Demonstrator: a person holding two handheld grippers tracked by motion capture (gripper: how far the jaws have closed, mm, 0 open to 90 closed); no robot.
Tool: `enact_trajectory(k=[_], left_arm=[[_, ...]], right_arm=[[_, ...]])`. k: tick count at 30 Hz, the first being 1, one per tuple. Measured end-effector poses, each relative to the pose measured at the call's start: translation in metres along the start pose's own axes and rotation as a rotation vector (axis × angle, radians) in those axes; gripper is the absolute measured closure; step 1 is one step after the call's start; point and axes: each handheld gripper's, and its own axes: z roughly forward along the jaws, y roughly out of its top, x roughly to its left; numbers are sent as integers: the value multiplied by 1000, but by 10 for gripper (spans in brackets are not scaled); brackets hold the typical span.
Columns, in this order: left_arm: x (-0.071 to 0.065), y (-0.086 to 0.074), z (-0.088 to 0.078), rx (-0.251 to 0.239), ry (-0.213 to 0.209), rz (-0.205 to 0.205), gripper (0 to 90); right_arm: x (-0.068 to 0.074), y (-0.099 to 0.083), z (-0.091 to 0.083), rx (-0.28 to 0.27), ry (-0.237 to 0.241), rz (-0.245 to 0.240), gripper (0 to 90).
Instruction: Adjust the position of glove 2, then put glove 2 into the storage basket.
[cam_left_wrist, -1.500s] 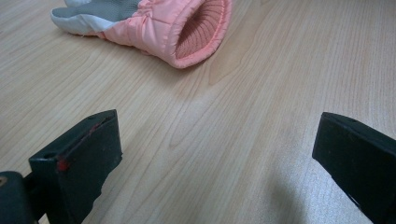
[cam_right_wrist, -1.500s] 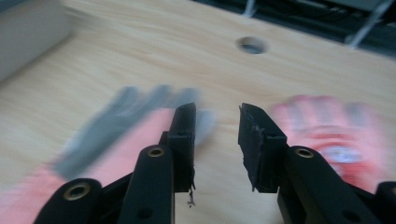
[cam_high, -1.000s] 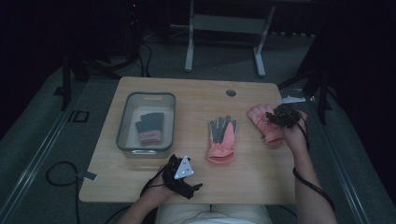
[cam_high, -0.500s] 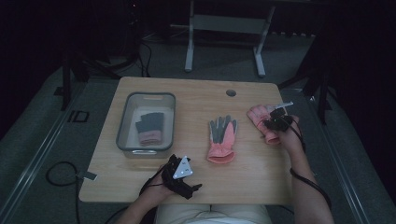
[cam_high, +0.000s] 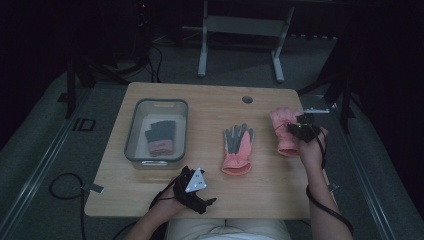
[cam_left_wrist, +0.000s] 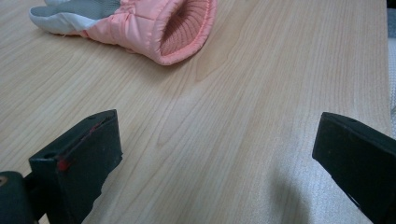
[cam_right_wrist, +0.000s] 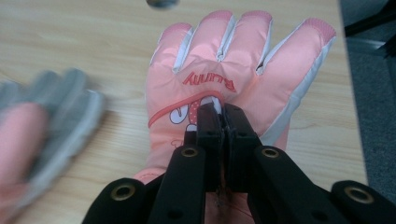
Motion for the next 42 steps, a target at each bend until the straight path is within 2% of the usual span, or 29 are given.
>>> enact_trajectory(k=[1, 3, 5, 11, 16, 19, 24, 30, 33, 36, 37, 40, 41, 42], left_arm=[[0, 0, 0, 0, -1, 1, 9], [0, 0, 0, 1, 1, 3, 8], [0, 0, -1, 1, 3, 0, 8], [-1, 0, 0, 3, 4, 1, 8], [-1, 0, 0, 5, 4, 8, 9], [-2, 0, 0, 4, -1, 11, 9], [-2, -1, 1, 12, 2, 15, 8], [-1, -1, 1, 14, -1, 12, 9], [0, -1, 0, 13, -2, 10, 9], [0, -1, 0, 12, -3, 9, 9], [0, -1, 0, 12, -2, 8, 9], [-1, -1, 0, 8, -3, 9, 9], [-1, -1, 0, 8, -3, 9, 9], [-1, -1, 0, 8, -3, 10, 9]], right_arm=[[4, -1, -10, -22, 1, 19, 868], [7, -1, -15, -27, -2, 20, 868], [17, -7, -32, -44, -10, 43, 868], [34, -23, -52, -80, -31, 69, 868], [44, -36, -54, -77, -39, 74, 867], [49, -50, -46, -56, -26, 96, 867], [51, -59, -34, -35, -17, 113, 866], [52, -65, -17, 10, -12, 96, 862], [53, -70, -7, 34, 4, 84, 822], [54, -69, -6, 39, 13, 60, 760], [54, -67, -7, 35, 15, 49, 734], [55, -65, -5, 41, 17, -38, 691], [55, -65, -5, 41, 17, -38, 691], [55, -66, -3, 55, 21, -68, 673]])
